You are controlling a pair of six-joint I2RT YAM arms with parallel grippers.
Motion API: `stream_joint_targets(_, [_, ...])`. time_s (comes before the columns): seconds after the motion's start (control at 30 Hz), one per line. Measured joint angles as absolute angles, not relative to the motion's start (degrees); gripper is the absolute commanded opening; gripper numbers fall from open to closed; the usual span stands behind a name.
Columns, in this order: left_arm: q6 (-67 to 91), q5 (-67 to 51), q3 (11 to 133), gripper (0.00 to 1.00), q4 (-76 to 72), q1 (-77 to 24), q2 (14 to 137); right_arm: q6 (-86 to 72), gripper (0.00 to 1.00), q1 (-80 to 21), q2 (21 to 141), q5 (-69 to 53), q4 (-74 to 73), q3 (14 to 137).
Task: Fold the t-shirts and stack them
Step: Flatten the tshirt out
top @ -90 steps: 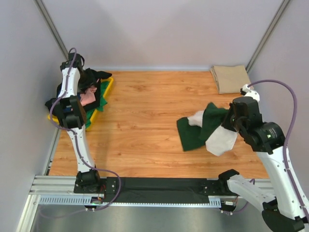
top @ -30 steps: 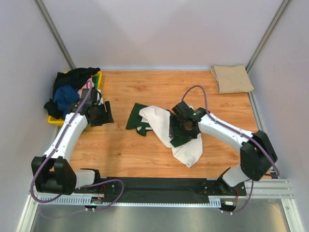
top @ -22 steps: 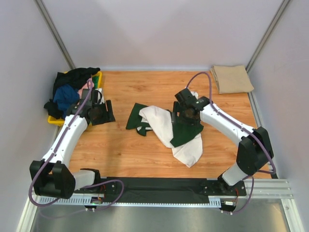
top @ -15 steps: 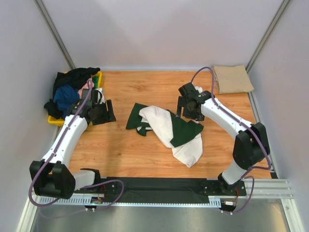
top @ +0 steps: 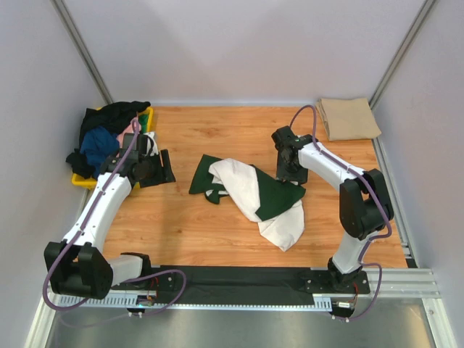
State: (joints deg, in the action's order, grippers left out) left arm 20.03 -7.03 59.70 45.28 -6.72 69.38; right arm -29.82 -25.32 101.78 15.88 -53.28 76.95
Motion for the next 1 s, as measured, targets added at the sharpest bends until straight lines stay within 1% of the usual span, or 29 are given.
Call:
stream_joint_targets(0.03, [20.0, -7.0, 59.7, 0.70, 45.3, -6.7, 69.4, -29.7, 0.54, -25.3, 101.8, 15.9, -53.2, 76.9])
stream_joint_targets(0.07, [20.0, -7.0, 59.7, 0.70, 45.3, -6.7, 69.4, -29.6, 0.45, -25.3, 101.8, 15.9, -53.1, 76.7])
stream_joint_targets(0.13, [20.0, -7.0, 59.7, 0.70, 45.3, -6.7, 69.4, -29.2, 0.32, -25.3, 101.8, 15.8, -52.8, 76.3])
stream_joint_targets(0.17, [20.0, -7.0, 59.7, 0.70, 45.3, -6.7, 69.4, -29.1, 0.17, -25.3, 101.8, 15.8, -52.6, 76.0])
stream_joint_targets(0.2, [20.0, -7.0, 59.7, 0.70, 45.2, -6.7, 69.4, -28.9, 0.08, -25.3, 101.8, 15.8, -52.5, 75.8])
stream_joint_targets(0.23, [20.0, -7.0, 59.7, 0.70, 45.2, -6.7, 69.4, -28.7, 0.00, -25.3, 101.8, 15.8, -52.6, 75.6])
stream_joint_targets(0.43, [20.0, -7.0, 59.7, 0.69, 45.1, -6.7, 69.4, -27.6, 0.00, -24.7, 101.8, 15.8, -53.8, 76.6])
stream_joint_targets(0.5, [20.0, -7.0, 59.7, 0.68, 45.1, -6.7, 69.3, -26.3, 0.00, -24.7, 101.8, 15.7, -58.1, 82.1])
stream_joint_targets(0.6, [20.0, -6.8, 59.7, 0.67, 44.9, -6.7, 68.4, -23.4, 0.00, -25.3, 101.7, 16.0, -63.9, 100.4])
stream_joint_targets(0.7, [20.1, -6.1, 59.6, 0.66, 44.2, -6.7, 66.7, -21.0, 0.00, -27.1, 100.6, 16.7, -67.3, 125.5])
stream_joint_targets(0.77, [20.1, -5.3, 59.5, 0.65, 43.7, -6.7, 65.2, -20.1, 0.00, -28.3, 96.4, 17.3, -67.4, 134.1])
stream_joint_targets(0.8, [20.2, -4.8, 59.3, 0.65, 43.4, -6.7, 64.2, -19.8, 0.00, -28.8, 92.3, 17.8, -67.2, 134.9])
stream_joint_targets(0.87, [20.3, -3.9, 58.5, 0.65, 42.6, -6.7, 62.3, -19.6, 0.00, -28.7, 82.5, 19.1, -67.2, 131.1])
stream_joint_targets(1.0, [20.9, -2.3, 57.1, 0.65, 41.0, -6.7, 58.9, -20.4, 0.00, -26.8, 58.0, 24.1, -63.7, 105.9])
